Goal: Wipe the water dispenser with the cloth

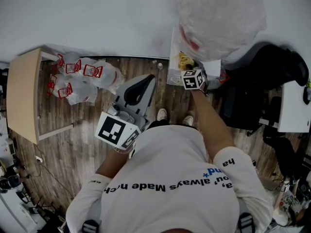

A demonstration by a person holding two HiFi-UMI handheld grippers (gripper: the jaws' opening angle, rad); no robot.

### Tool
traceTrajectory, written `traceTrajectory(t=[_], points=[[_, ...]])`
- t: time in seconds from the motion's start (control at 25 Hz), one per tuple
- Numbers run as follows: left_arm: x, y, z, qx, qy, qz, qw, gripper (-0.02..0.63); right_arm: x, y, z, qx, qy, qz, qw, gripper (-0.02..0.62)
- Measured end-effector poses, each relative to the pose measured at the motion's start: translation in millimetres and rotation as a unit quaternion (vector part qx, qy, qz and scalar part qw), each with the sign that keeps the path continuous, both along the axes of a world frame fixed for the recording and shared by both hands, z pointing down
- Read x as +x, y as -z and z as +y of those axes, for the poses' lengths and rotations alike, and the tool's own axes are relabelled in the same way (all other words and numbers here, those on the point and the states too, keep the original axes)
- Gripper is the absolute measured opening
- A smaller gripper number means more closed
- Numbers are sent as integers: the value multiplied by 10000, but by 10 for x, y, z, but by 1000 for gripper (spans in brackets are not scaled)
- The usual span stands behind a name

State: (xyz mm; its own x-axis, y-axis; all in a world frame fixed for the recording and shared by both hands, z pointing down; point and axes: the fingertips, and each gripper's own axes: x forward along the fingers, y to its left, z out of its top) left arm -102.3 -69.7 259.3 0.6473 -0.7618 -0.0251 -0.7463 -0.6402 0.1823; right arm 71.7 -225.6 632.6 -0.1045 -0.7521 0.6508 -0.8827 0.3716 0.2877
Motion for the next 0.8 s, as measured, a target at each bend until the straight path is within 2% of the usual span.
traceTrajectory(t=[0.8], points=[[30,6,49,22,-37,36,10000,20,1,-16,175,11,2,31,10000,58]])
